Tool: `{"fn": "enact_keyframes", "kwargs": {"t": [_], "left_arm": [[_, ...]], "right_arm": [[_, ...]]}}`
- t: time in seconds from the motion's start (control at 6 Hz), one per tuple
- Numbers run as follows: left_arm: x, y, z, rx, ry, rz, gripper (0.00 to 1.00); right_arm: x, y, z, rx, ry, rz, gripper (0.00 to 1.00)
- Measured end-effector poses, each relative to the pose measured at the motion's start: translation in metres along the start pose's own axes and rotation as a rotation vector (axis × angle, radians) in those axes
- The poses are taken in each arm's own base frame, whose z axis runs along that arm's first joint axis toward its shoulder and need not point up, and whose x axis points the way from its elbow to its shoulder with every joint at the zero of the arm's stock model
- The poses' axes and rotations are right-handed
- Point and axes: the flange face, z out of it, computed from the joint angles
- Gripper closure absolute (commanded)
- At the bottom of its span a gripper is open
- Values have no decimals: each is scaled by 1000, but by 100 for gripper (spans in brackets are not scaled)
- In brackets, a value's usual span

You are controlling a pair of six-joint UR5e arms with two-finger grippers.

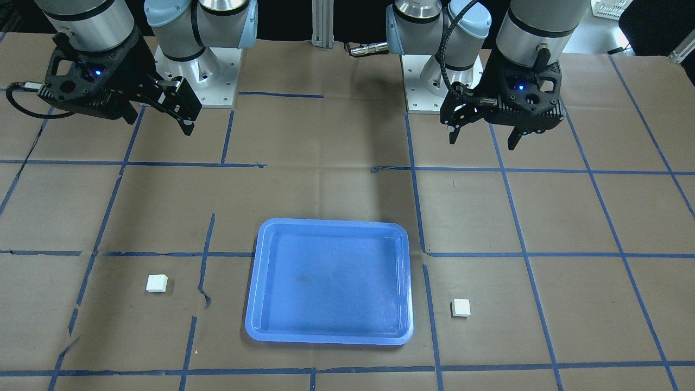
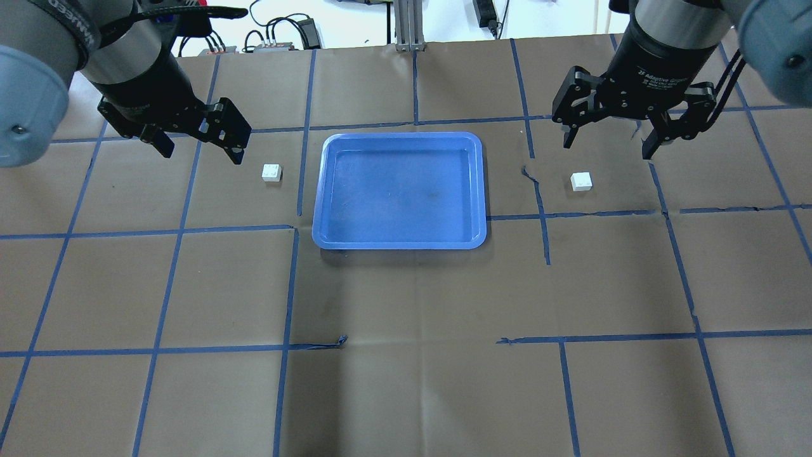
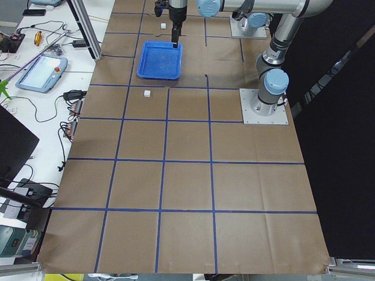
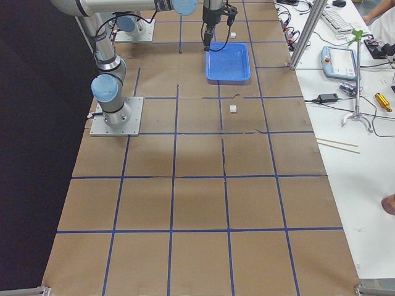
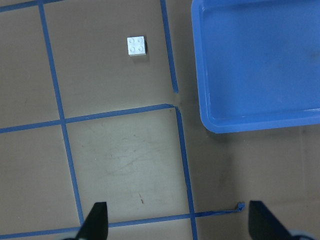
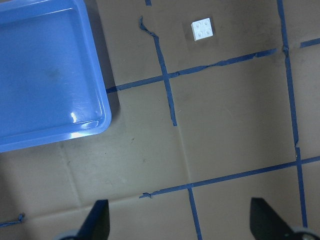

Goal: Assemble white blocks and place on blue tray

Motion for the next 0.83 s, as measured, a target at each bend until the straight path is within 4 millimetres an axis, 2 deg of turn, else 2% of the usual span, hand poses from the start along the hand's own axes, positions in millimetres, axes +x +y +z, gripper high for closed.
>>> {"fn": "enact_keyframes", "kwargs": {"t": [0.67,0.83], "left_arm": [[-3,-4,3,4,-1,-1,1],[-4,-6,4,16,-3,-1,1]], "right_arm": [[1,0,1,-4,1,-15,0],[0,-2,2,-3,-1,-80,0]]}}
